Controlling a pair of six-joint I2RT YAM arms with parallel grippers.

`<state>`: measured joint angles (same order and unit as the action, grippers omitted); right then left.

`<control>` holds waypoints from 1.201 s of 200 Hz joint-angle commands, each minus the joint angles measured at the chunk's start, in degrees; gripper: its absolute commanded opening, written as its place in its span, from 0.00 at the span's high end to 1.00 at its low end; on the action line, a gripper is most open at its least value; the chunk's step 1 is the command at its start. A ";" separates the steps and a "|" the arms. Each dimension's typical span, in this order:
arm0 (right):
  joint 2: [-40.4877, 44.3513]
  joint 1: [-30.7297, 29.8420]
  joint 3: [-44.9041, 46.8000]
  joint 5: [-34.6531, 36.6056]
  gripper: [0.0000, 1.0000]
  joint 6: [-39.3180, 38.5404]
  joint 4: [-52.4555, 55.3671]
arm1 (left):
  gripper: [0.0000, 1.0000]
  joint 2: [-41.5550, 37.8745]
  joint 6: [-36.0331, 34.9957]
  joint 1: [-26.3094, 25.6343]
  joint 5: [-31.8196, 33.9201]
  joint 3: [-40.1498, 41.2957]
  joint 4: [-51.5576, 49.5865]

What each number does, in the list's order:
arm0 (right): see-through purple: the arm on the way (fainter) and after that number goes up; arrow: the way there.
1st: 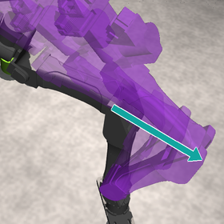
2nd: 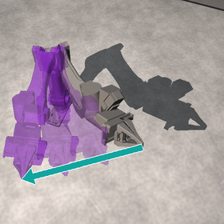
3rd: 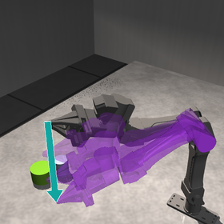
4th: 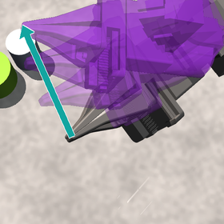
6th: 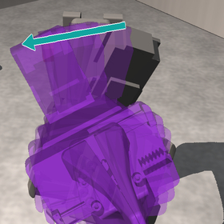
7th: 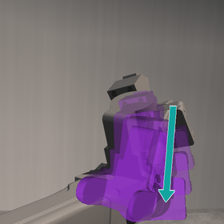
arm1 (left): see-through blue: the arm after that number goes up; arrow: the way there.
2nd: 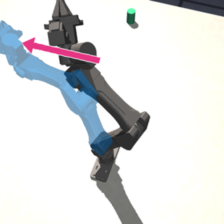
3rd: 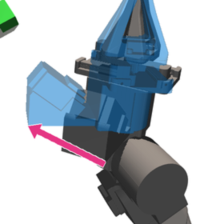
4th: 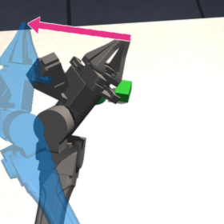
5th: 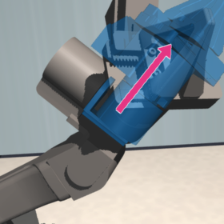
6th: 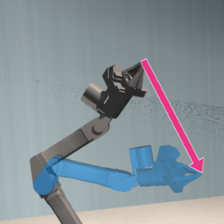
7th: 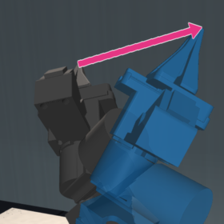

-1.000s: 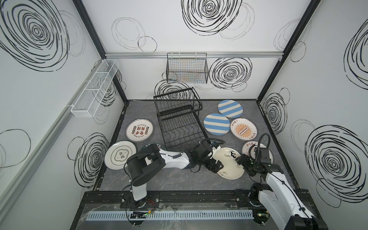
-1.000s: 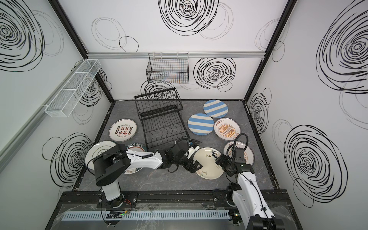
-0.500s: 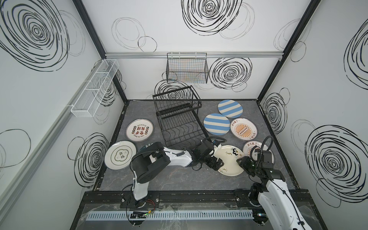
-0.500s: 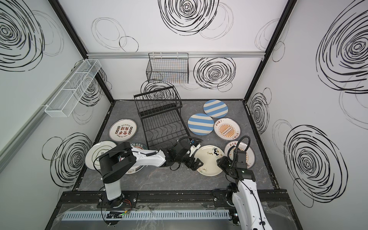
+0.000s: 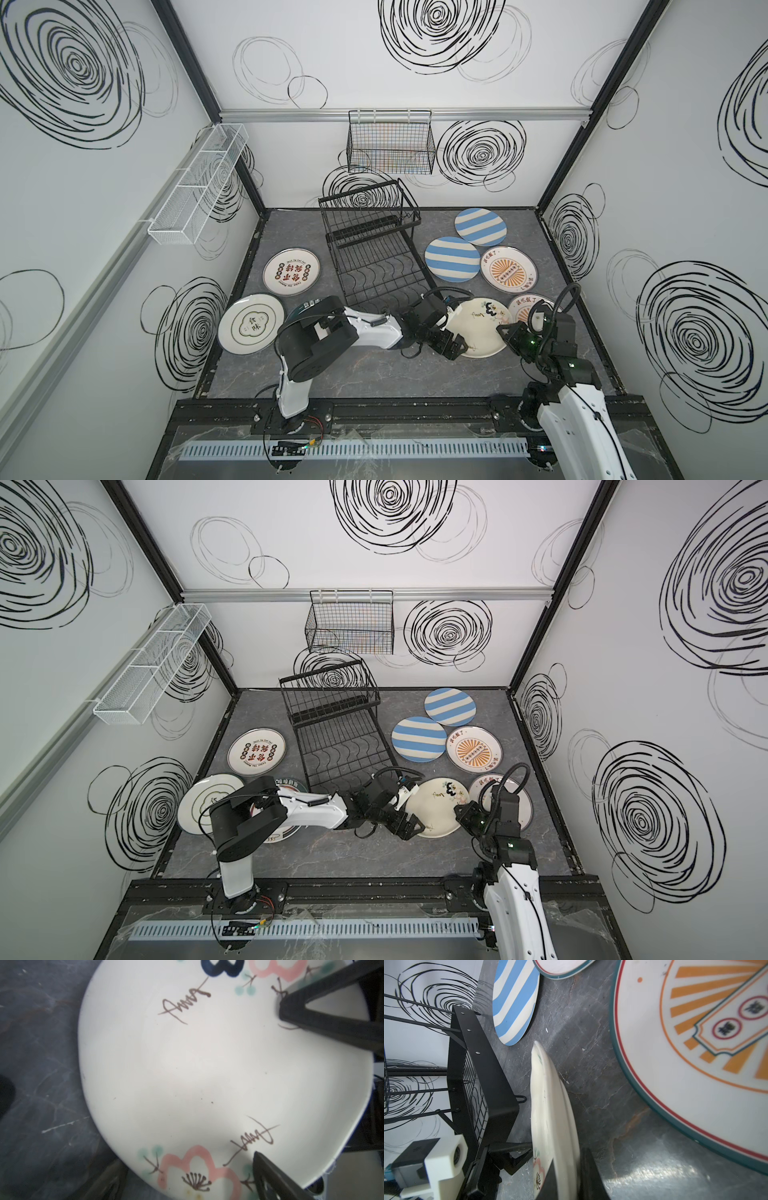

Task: Load plates into a dish rack
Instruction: Pick up the plate from the bottom-right of the table, then move the dish rack to the center of the table.

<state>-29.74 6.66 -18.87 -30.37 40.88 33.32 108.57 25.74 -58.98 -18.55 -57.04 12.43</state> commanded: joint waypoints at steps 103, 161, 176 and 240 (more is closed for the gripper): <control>-29.83 -8.39 -52.31 14.45 1.00 -16.74 -4.43 | 0.04 -34.21 -4.63 14.41 4.52 4.81 -20.78; -55.17 -29.98 -82.82 32.37 1.00 -22.59 -8.98 | 0.04 -29.79 -12.05 18.16 7.11 11.35 -13.50; -61.25 -32.37 -91.55 35.02 1.00 -24.59 -8.14 | 0.04 -29.04 -12.29 17.57 7.86 12.97 -11.96; -76.47 -36.58 -110.38 44.28 1.00 -28.47 -8.45 | 0.04 -24.65 -11.87 13.82 10.05 12.63 -12.37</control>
<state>-105.86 -29.43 -125.49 7.77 14.28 31.42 82.56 14.98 -42.81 -9.10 -44.18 -2.33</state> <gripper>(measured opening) 0.133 0.959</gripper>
